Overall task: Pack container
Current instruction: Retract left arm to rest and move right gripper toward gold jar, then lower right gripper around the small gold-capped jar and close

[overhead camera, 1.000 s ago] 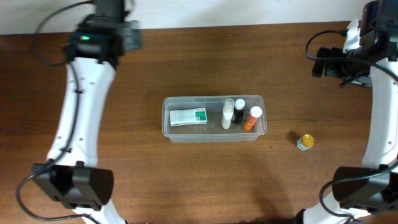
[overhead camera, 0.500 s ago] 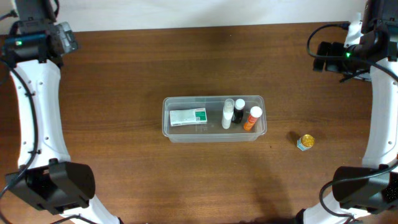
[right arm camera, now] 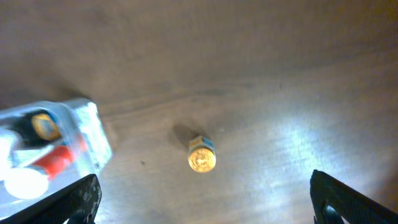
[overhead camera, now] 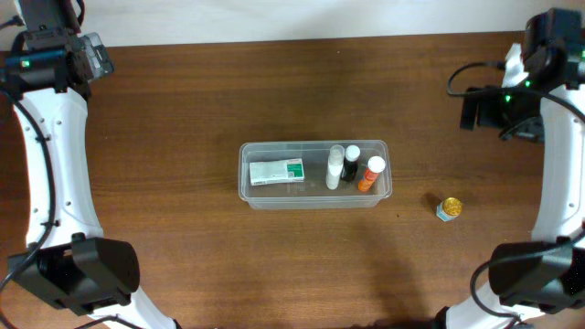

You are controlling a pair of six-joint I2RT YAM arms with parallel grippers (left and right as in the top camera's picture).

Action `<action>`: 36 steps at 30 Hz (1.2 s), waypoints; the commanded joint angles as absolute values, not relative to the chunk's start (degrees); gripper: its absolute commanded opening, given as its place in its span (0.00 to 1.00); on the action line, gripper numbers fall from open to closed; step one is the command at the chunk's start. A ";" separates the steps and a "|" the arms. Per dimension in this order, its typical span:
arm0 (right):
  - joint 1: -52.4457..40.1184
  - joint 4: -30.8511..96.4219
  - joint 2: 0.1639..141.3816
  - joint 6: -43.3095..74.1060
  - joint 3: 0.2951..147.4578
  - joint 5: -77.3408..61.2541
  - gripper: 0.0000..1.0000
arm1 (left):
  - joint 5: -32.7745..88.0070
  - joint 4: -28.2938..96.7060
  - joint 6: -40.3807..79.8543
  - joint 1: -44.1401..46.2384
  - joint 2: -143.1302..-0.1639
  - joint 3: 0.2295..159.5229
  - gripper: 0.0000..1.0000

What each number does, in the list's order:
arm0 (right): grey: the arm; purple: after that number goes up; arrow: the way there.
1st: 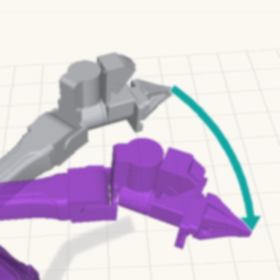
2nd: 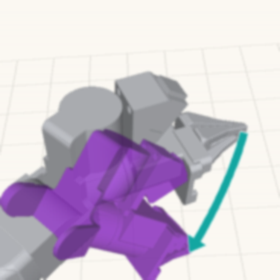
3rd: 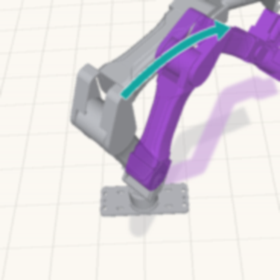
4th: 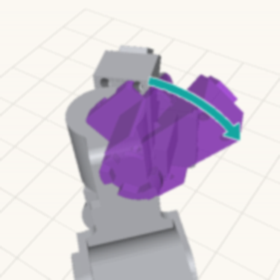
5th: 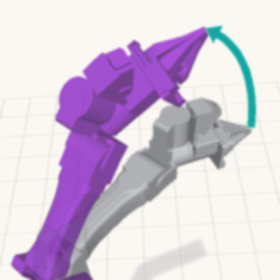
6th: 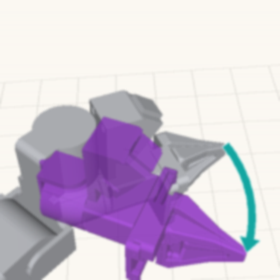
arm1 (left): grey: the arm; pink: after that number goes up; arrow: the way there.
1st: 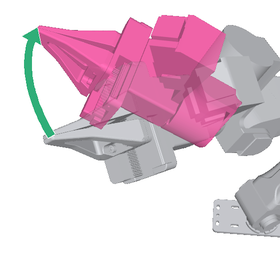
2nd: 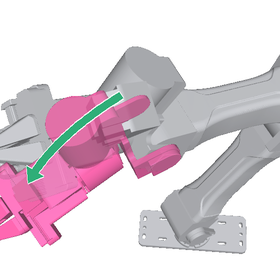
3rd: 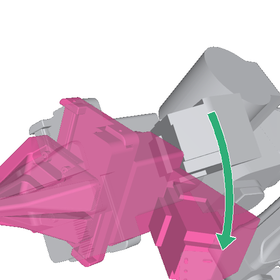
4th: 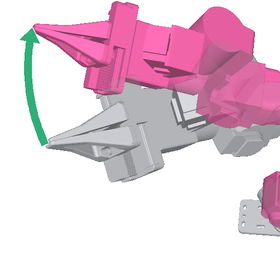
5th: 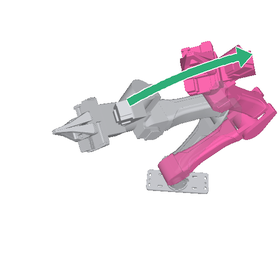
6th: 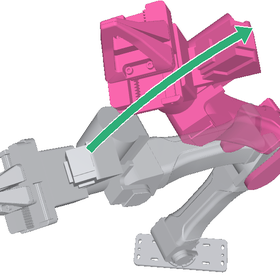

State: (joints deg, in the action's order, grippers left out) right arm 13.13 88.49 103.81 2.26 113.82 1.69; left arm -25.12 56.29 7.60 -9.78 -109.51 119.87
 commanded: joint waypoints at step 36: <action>15.51 63.57 106.26 3.49 68.99 3.07 0.37 | -25.76 56.21 8.32 -9.91 -109.75 119.72 0.99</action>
State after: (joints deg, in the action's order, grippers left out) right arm 15.25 63.75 106.21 3.14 69.23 2.59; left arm -25.12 56.29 7.60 -9.78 -109.51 119.85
